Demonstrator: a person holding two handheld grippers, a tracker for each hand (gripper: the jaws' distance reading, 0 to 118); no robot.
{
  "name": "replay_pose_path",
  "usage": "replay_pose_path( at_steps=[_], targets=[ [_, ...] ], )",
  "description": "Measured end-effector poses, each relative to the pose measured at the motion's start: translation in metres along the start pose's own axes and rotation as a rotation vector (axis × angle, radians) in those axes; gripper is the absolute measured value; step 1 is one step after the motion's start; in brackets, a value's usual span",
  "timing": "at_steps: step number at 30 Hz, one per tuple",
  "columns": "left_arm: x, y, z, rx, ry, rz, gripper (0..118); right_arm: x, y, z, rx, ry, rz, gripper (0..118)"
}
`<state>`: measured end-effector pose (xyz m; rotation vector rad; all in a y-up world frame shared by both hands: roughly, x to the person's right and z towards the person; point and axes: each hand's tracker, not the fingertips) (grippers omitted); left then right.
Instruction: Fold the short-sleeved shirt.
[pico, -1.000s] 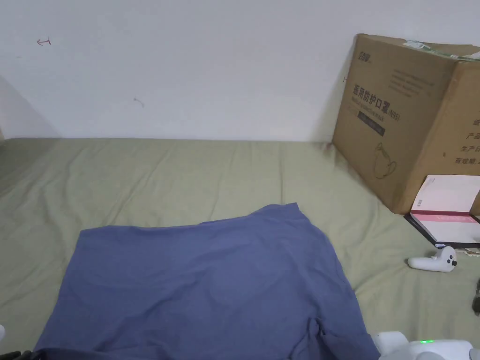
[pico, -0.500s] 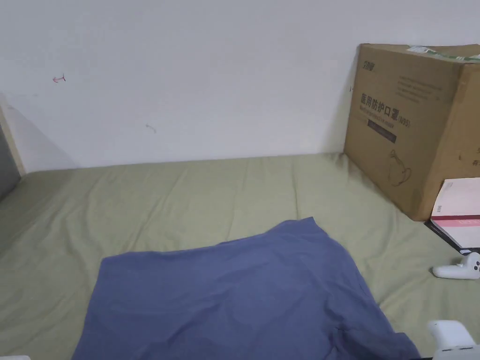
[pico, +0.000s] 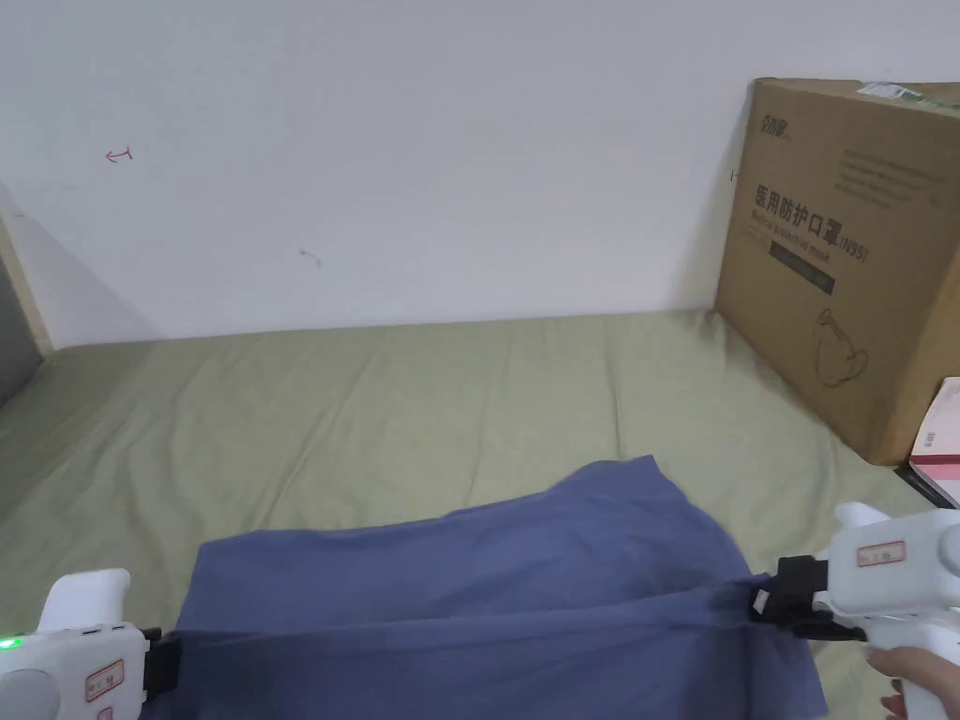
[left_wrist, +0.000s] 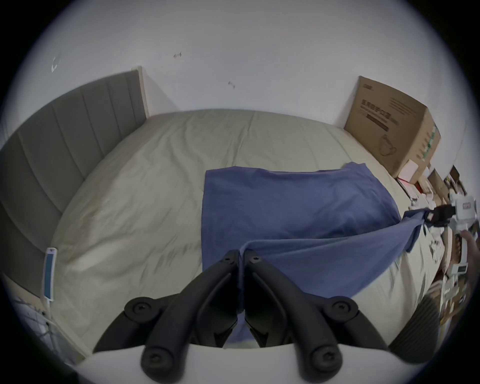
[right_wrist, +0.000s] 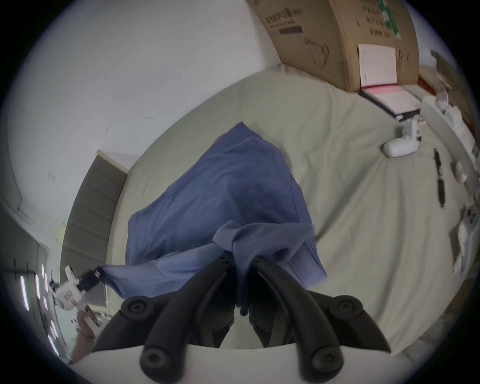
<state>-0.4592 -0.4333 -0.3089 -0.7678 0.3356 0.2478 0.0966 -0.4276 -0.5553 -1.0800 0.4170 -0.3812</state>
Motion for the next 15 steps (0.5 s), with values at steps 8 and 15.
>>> replay_pose_path(
  at_steps=[8,15],
  targets=[
    [-0.015,0.006,-0.062,-0.086,-0.055,0.174,103,0.007,0.015,-0.074,0.067,-0.076,-0.068,111],
    [-0.018,-0.001,-0.026,0.012,-0.109,0.213,100,0.001,-0.01,-0.034,0.156,-0.07,-0.039,112]
  ],
)
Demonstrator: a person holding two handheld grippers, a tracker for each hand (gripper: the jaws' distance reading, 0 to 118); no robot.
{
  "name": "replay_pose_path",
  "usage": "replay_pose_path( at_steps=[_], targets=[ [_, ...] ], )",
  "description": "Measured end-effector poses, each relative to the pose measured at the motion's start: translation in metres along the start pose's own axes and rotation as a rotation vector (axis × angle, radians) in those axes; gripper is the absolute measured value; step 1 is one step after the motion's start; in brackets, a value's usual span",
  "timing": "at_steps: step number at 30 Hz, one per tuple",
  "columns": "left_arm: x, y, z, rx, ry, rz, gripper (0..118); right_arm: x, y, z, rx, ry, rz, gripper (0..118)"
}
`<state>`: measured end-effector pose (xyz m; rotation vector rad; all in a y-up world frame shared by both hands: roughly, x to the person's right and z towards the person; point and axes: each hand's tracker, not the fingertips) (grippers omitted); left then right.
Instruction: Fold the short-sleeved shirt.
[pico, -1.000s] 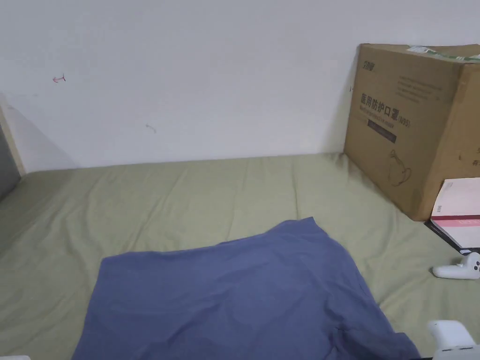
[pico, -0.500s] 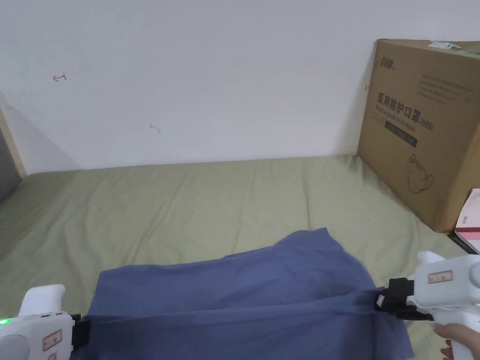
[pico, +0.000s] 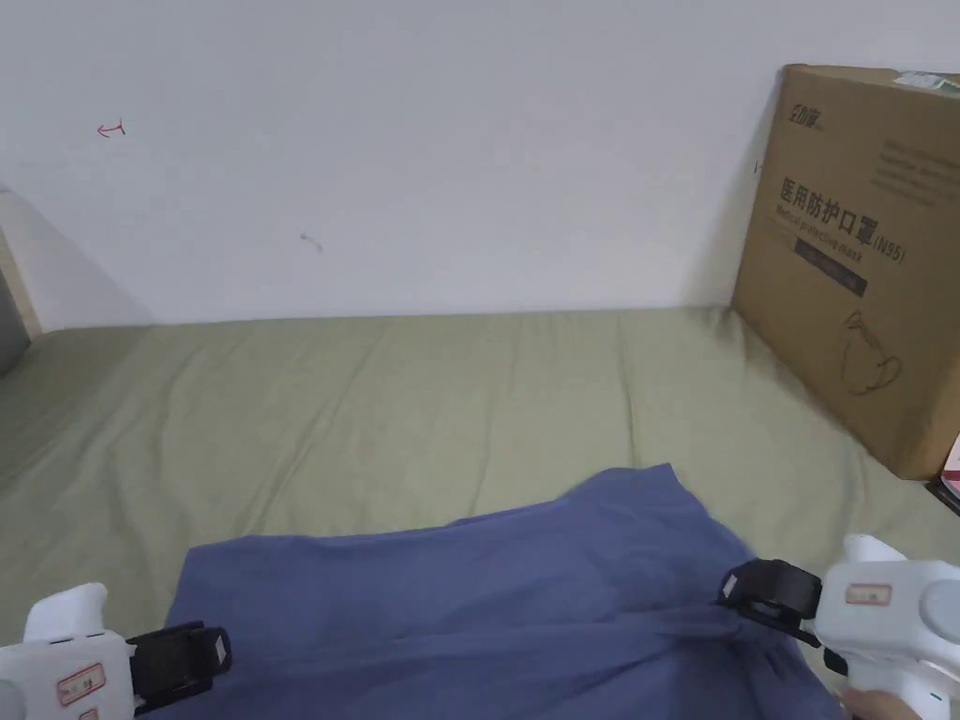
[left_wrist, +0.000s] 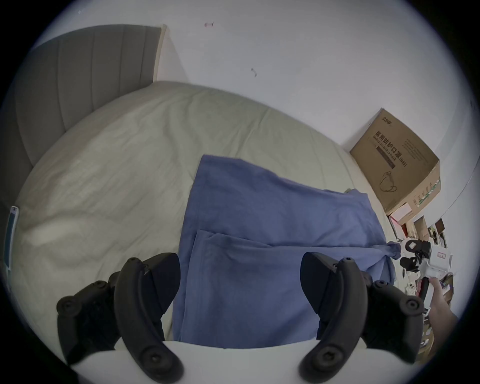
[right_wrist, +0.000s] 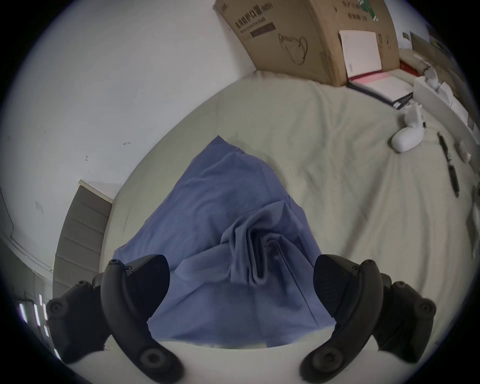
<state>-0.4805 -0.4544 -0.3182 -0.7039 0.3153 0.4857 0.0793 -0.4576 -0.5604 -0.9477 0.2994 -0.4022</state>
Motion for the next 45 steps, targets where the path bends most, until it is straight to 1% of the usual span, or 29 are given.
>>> replay_pose_path(
  at_steps=[3,5,6,7,8,9,10,11,13,14,15,17,20,21,22,23,24,25,26,28,32,34,35,37,41,42,43,44,45],
  targets=[
    [0.015,-0.013,0.046,0.128,-0.012,-0.045,100,-0.007,-0.021,0.041,0.074,0.028,0.108,111],
    [0.027,-0.032,0.081,0.226,0.03,-0.072,99,-0.014,-0.044,0.074,0.141,0.084,0.181,110],
    [0.031,-0.04,0.094,0.259,0.032,-0.078,91,-0.016,-0.053,0.087,0.163,0.126,0.207,104],
    [0.036,-0.051,0.111,0.292,0.013,-0.074,72,-0.018,-0.065,0.103,0.207,0.19,0.234,90],
    [0.04,-0.058,0.123,0.309,0.007,-0.076,39,-0.022,-0.075,0.116,0.224,0.245,0.267,62],
    [0.044,-0.064,0.129,0.306,0.031,-0.081,0,-0.026,-0.083,0.125,0.246,0.264,0.295,6],
    [0.048,-0.072,0.138,0.332,0.062,-0.104,0,-0.031,-0.094,0.134,0.288,0.235,0.316,0],
    [0.048,-0.08,0.144,0.338,0.049,-0.105,0,-0.032,-0.103,0.143,0.335,0.211,0.298,0],
    [0.052,-0.085,0.151,0.336,0.026,-0.134,0,-0.035,-0.107,0.149,0.311,0.316,0.263,0],
    [0.054,-0.085,0.154,0.33,0.04,-0.156,0,-0.036,-0.108,0.15,0.297,0.334,0.257,0],
    [0.052,-0.078,0.157,0.313,0.038,-0.164,0,-0.037,-0.107,0.151,0.298,0.319,0.264,0],
    [0.043,-0.058,0.144,0.165,0.02,-0.138,0,-0.045,-0.105,0.154,0.287,0.312,0.297,0],
    [0.016,-0.028,0.094,-0.213,0.076,-0.013,0,-0.049,-0.105,0.156,0.276,0.292,0.33,0],
    [0.006,-0.027,0.081,-0.262,0.074,0.015,0,-0.049,-0.105,0.155,0.267,0.292,0.329,0],
    [-0.003,-0.027,0.069,-0.257,0.057,0.009,5,-0.049,-0.105,0.153,0.25,0.3,0.324,0],
    [-0.009,-0.023,0.059,-0.238,0.061,0.01,30,-0.048,-0.105,0.151,0.228,0.312,0.314,0],
    [-0.015,-0.022,0.051,-0.245,0.088,0.031,91,-0.048,-0.105,0.15,0.219,0.316,0.309,0],
    [-0.022,-0.021,0.039,-0.264,0.119,0.048,118,-0.047,-0.106,0.149,0.211,0.314,0.305,0],
    [-0.029,-0.023,0.026,-0.294,0.122,0.065,116,-0.047,-0.107,0.148,0.203,0.311,0.301,0],
    [-0.031,-0.023,0.015,-0.274,0.12,0.057,114,-0.046,-0.107,0.145,0.182,0.306,0.291,0],
    [-0.031,-0.046,-0.027,-0.406,0.151,-0.015,114,-0.045,-0.105,0.142,0.161,0.289,0.297,0],
    [-0.034,-0.062,-0.049,-0.494,0.198,-0.037,115,-0.045,-0.103,0.141,0.157,0.276,0.307,0],
    [-0.032,-0.071,-0.051,-0.438,0.197,-0.09,118,-0.045,-0.101,0.141,0.156,0.271,0.312,0],
    [-0.027,-0.075,-0.049,-0.369,0.238,-0.051,118,-0.044,-0.098,0.14,0.157,0.269,0.319,0],
    [-0.02,-0.089,-0.038,-0.272,0.258,-0.079,118,-0.034,-0.093,0.137,0.168,0.278,0.32,0],
    [-0.018,-0.093,-0.03,-0.295,0.223,-0.057,112,-0.031,-0.091,0.135,0.17,0.278,0.317,0],
    [-0.016,-0.092,-0.021,-0.278,0.229,-0.071,103,-0.028,-0.089,0.134,0.168,0.277,0.311,0],
    [-0.012,-0.089,-0.012,-0.261,0.234,-0.095,86,-0.023,-0.085,0.131,0.163,0.27,0.299,0],
    [-0.008,-0.085,-0.004,-0.237,0.223,-0.119,52,-0.02,-0.082,0.13,0.16,0.264,0.286,0]
  ],
)
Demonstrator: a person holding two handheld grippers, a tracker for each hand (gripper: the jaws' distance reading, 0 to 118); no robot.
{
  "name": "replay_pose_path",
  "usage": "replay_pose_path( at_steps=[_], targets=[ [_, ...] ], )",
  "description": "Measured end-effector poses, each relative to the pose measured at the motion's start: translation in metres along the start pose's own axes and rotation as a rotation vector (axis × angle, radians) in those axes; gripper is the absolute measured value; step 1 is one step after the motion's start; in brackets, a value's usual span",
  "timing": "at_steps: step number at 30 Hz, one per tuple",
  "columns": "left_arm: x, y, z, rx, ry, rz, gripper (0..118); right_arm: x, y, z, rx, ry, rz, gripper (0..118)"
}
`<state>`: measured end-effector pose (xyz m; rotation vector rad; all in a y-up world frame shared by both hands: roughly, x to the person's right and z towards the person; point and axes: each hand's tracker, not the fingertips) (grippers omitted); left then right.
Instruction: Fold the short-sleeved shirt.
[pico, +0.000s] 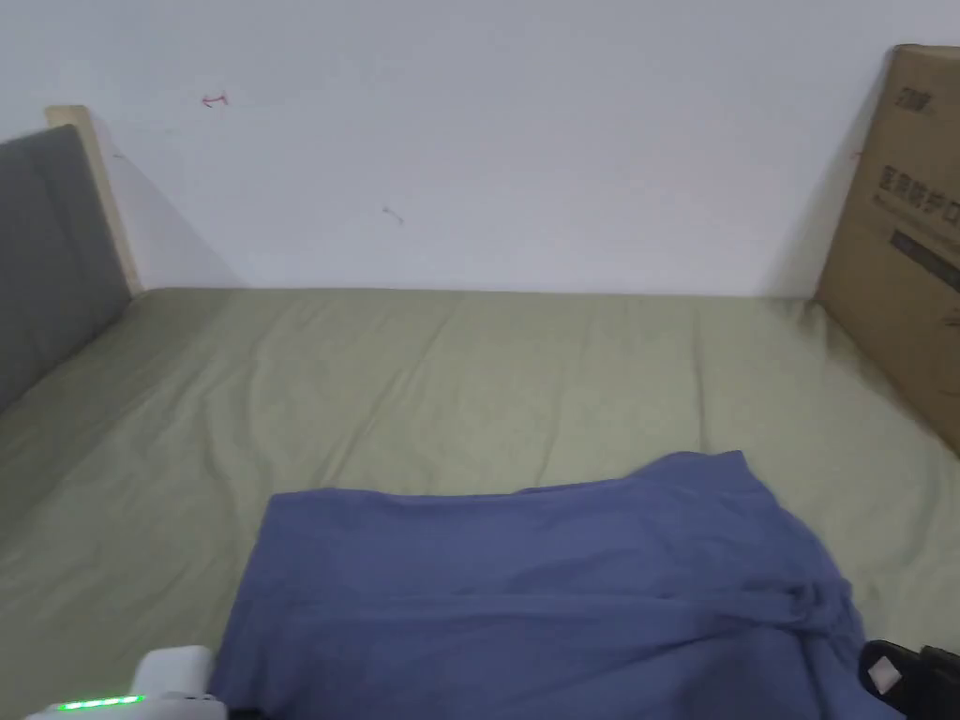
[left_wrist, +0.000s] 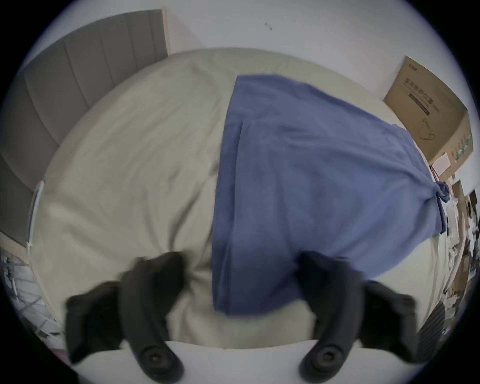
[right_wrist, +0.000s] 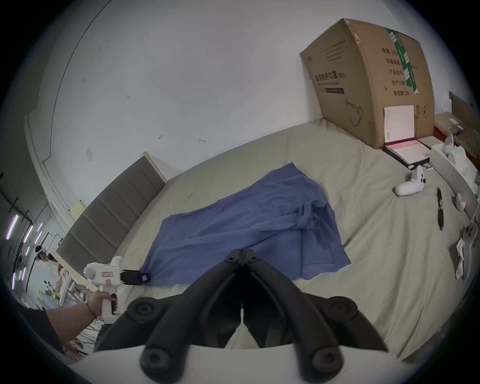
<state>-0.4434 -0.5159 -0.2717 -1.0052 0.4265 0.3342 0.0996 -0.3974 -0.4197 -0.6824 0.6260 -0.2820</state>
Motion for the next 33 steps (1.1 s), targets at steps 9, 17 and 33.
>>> replay_pose_path(
  at_steps=[9,17,33],
  targets=[
    [0.009,0.036,0.062,0.152,-0.066,-0.093,3,0.08,0.026,-0.071,-0.186,-0.232,-0.095,118],
    [0.013,0.038,0.063,0.134,-0.067,-0.059,3,0.121,0.011,-0.163,-0.549,-0.326,-0.03,78],
    [-0.008,0.032,0.101,0.113,-0.109,-0.045,3,0.079,0.039,-0.029,-0.433,-0.245,0.12,1]
  ],
)
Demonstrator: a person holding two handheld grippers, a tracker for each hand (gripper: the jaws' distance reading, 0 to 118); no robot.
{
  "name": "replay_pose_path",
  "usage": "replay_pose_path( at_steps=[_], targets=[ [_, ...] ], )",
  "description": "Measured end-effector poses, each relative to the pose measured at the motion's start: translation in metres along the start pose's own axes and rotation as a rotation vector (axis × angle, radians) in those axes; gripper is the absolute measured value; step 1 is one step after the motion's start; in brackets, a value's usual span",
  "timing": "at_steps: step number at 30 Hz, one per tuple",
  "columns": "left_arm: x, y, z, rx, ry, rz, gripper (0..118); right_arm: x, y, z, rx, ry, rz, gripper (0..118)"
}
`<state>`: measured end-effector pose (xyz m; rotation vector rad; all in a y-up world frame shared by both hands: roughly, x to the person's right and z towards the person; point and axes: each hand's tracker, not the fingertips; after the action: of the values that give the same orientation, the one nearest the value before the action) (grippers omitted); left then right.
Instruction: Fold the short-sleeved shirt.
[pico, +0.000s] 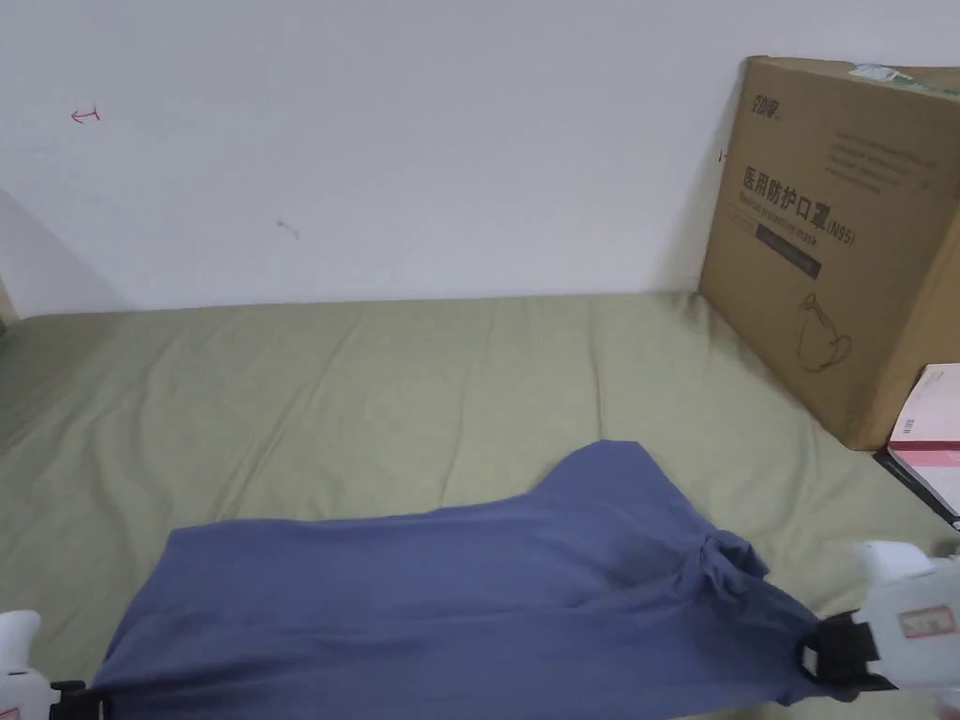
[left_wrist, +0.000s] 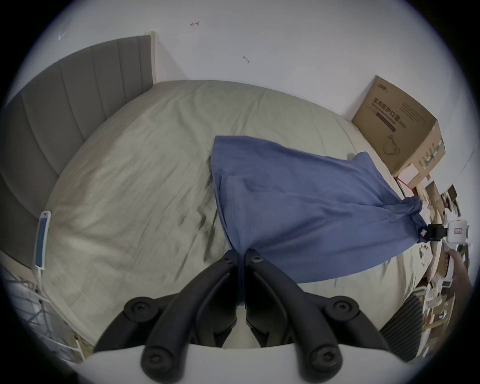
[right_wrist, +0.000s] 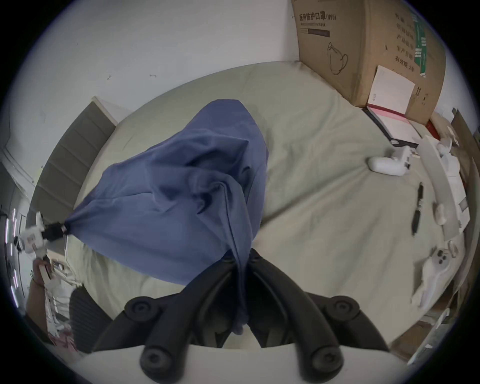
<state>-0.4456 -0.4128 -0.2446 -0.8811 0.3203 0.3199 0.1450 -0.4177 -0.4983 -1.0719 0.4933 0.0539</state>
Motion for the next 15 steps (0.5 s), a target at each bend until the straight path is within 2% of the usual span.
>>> replay_pose_path(
  at_steps=[2,4,6,9,10,13,14,15],
  targets=[
    [-0.001,-0.007,0.012,-0.038,-0.01,-0.064,3,-0.009,-0.02,0.018,-0.061,-0.03,0.039,1],
    [-0.001,-0.02,0.015,-0.114,-0.033,-0.099,3,-0.007,-0.044,0.024,-0.131,-0.001,0.043,1],
    [-0.002,-0.034,0.008,-0.209,-0.039,-0.114,3,0.002,-0.057,0.015,-0.188,-0.016,0.03,1],
    [-0.009,-0.052,-0.022,-0.371,-0.051,-0.082,3,0.003,-0.079,-0.006,-0.253,-0.027,-0.044,1],
    [-0.013,-0.057,-0.029,-0.388,-0.052,-0.066,3,0.013,-0.076,-0.02,-0.254,-0.024,-0.044,1],
    [-0.024,-0.058,-0.04,-0.401,-0.092,0.027,5,0.004,-0.079,-0.027,-0.26,-0.057,-0.024,2],
    [-0.028,-0.057,-0.04,-0.399,-0.106,0.055,16,0.016,-0.074,-0.034,-0.261,-0.057,-0.029,6],
    [-0.031,-0.055,-0.039,-0.409,-0.113,0.075,46,0.015,-0.073,-0.031,-0.253,-0.063,-0.029,34]
  ],
)
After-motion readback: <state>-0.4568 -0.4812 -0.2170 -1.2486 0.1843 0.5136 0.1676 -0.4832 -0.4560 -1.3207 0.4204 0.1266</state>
